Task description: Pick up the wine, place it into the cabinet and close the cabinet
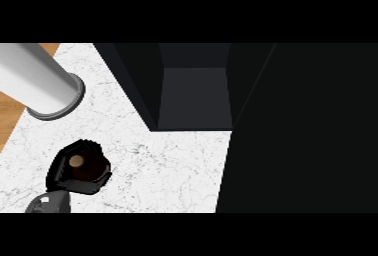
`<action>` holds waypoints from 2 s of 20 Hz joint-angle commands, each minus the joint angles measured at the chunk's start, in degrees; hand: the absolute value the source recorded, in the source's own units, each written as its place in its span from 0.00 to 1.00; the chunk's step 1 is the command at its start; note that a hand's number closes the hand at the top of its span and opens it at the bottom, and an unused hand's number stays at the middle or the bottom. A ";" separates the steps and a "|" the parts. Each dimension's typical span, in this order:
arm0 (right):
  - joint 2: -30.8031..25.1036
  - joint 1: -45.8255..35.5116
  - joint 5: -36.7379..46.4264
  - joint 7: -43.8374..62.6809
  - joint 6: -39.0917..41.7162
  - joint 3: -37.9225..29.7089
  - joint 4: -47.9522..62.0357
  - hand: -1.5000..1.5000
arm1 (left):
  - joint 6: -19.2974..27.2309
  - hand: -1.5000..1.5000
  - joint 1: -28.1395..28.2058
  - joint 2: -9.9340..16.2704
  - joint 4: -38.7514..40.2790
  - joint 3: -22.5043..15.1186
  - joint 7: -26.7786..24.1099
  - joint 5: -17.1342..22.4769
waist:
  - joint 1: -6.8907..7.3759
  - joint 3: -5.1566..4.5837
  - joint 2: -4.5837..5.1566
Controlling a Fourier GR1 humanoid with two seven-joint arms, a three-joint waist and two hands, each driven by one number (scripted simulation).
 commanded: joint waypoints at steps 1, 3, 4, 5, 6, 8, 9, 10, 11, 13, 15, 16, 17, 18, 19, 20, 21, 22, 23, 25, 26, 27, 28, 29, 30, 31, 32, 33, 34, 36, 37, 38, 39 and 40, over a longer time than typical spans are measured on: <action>-0.25 1.18 -4.92 4.60 -0.22 -1.11 -6.31 0.00 | 6.57 1.00 -0.71 -7.63 -4.54 -1.70 -0.99 -0.38 | 0.00 0.04 -0.13; 0.15 0.43 -4.12 5.14 -0.93 -0.19 -5.83 0.00 | 13.38 1.00 -0.27 -12.12 -4.65 -3.67 -1.69 -2.05 | -0.17 0.00 -0.09; 0.37 2.86 -6.81 5.33 -0.42 -1.72 -8.74 0.00 | 14.27 1.00 -1.14 -12.22 -6.52 -3.55 -1.33 -1.78 | -0.43 0.07 -0.20; 0.77 1.29 -3.69 2.27 0.09 0.54 -2.75 0.00 | 15.63 1.00 0.19 -12.30 -10.38 -8.12 -0.17 -0.06 | 0.42 0.05 -0.10; 0.18 -1.47 -2.77 6.73 -2.16 0.71 -4.57 0.00 | 16.27 1.00 -1.43 -12.35 -11.45 -5.31 0.39 -1.78 | 0.23 0.00 -0.21; 0.90 1.67 -2.73 2.80 -0.58 0.78 -4.27 0.00 | 17.38 1.00 1.34 -12.44 -19.13 -10.74 4.76 1.54 | 0.58 0.06 -0.17; -0.26 2.23 -5.80 3.00 0.69 -1.95 -5.28 0.00 | 18.76 1.00 3.56 -12.47 -20.48 -14.21 4.21 3.71 | 0.39 0.07 -0.16; -0.22 0.01 -4.97 4.55 -0.27 -0.82 -3.44 0.00 | 21.10 1.00 1.99 -12.49 -22.12 -15.07 5.58 2.59 | 0.38 0.04 -0.17; 0.27 2.81 -5.28 3.35 0.54 -0.54 -4.81 0.00 | 22.62 1.00 3.41 -12.51 -24.90 -17.81 8.17 3.77 | 0.39 0.07 -0.16; -1.06 0.34 -7.60 2.96 1.18 -3.99 -2.34 0.00 | 17.26 1.00 2.39 -12.53 -26.60 -16.86 11.64 5.44 | 0.39 0.04 -0.02; 0.06 0.82 -5.30 3.73 -0.13 -1.77 -4.24 0.00 | 23.43 1.00 1.49 -12.55 -30.35 -23.97 15.19 9.13 | 0.04 0.03 -0.14; -0.02 2.63 -6.06 2.23 1.01 -2.60 -4.22 0.00 | 21.83 1.00 3.52 -12.55 -36.39 -22.81 18.14 9.94 | 0.51 0.08 -0.19; 0.55 1.82 -6.59 2.50 0.49 -2.29 -3.77 0.00 | 24.41 1.00 3.52 -12.56 -39.88 -26.06 21.90 9.71 | 0.59 0.11 -0.35; 1.40 4.85 -6.28 0.56 1.37 -1.73 -3.78 0.00 | 24.50 1.00 3.23 -12.56 -41.47 -24.63 23.54 11.16 | 0.59 0.09 -0.12; 1.14 2.91 -5.36 -0.34 1.35 -1.65 -2.04 0.00 | 27.72 1.00 1.08 -12.56 -44.15 -26.98 27.83 11.25 | 0.59 0.09 -0.12; 0.52 0.56 -4.79 4.81 -0.64 -0.87 -3.57 0.00 | 28.83 1.00 3.07 -12.57 -43.84 -27.82 25.94 11.57 | 0.37 0.01 -0.11; 1.53 2.67 -3.47 2.60 -0.09 0.67 -4.11 0.00 | 31.94 1.00 -0.75 -12.57 -44.35 -30.14 28.47 12.40 | 0.10 0.02 -0.07; 0.92 2.05 -5.22 2.87 0.49 -0.25 -5.06 0.00 | 33.07 1.00 -1.09 -12.57 -45.37 -29.58 30.28 12.45 | 0.12 0.03 -0.06; 0.16 -0.28 -4.11 3.77 -0.39 -1.03 -3.75 0.00 | 36.09 1.00 -0.96 -12.57 -47.41 -31.75 31.65 11.49 | 0.21 0.01 -0.07; 0.63 4.55 -6.18 2.39 0.94 -2.25 -5.93 0.00 | 40.38 1.00 -5.08 -12.57 -49.38 -33.35 37.20 12.16 | -0.22 0.08 -0.06; 1.38 5.00 -6.26 2.23 0.35 -2.23 -5.50 0.00 | 40.16 1.00 -4.50 -12.57 -54.01 -31.70 40.83 10.21 | 0.22 0.09 -0.14; 1.57 5.46 -5.68 0.15 1.46 -1.19 -4.40 0.00 | 42.40 1.00 -10.76 -12.57 -45.94 -31.66 38.58 11.94 | -0.27 0.05 0.16; 0.62 3.82 -7.45 2.41 0.82 -3.44 -5.25 0.00 | 45.24 1.00 -10.67 -12.57 -46.99 -32.25 40.03 10.30 | -0.29 0.05 0.05; 0.90 5.35 -6.71 0.24 1.75 -3.28 -4.57 0.00 | 44.40 1.00 -12.14 -12.57 -47.46 -31.52 42.25 9.40 | -0.05 0.05 0.10; 1.39 6.43 -6.73 0.80 2.01 -1.55 -6.96 0.00 | 47.24 1.00 -15.98 -12.57 -45.59 -31.93 42.93 10.68 | -0.57 0.07 0.09; 0.46 3.40 -5.78 4.93 -0.10 -1.92 -6.89 0.00 | 47.02 1.00 -13.80 -12.57 -49.63 -32.76 47.00 8.78 | -0.11 0.03 -0.10; 1.29 6.46 -6.99 1.00 2.04 -1.87 -6.57 0.00 | 50.38 1.00 -21.08 -12.57 -42.73 -31.32 45.26 11.46 | -0.94 0.07 0.17; 0.72 6.53 -7.96 2.23 2.12 -2.83 -6.92 0.00 | 50.45 1.00 -17.08 -12.57 -44.31 -32.87 44.84 11.21 | -0.41 0.05 0.10; 1.31 2.53 -5.17 1.18 0.77 -0.92 -3.42 0.00 | 50.58 1.00 -19.34 -12.57 -42.54 -32.32 46.35 13.31 | -0.25 0.01 0.16; 1.36 3.87 -5.71 1.02 1.02 -2.10 -4.01 0.00 | 52.51 1.00 -22.08 -12.57 -42.18 -31.94 47.53 11.23 | -0.13 0.03 0.11; 2.52 6.83 -5.49 -2.00 2.76 -0.27 -3.86 0.00 | 54.01 1.00 -26.28 -12.57 -39.74 -31.61 48.48 10.98 | -0.34 0.06 0.20; 2.07 5.02 -4.56 0.27 1.27 -0.67 -3.81 0.00 | 47.80 1.00 -23.38 -12.57 -36.48 -27.22 43.59 11.75 | -0.13 0.01 0.23; 1.34 6.68 -8.32 -0.19 3.19 -3.04 -5.21 0.00 | 52.35 1.00 -28.62 -12.57 -36.46 -28.75 47.77 11.64 | -0.55 0.06 0.20; 0.28 1.73 -7.42 2.18 1.69 -3.47 -2.44 0.00 | 52.02 1.00 -26.49 -12.57 -33.02 -29.19 42.90 12.35 | -0.44 0.00 0.24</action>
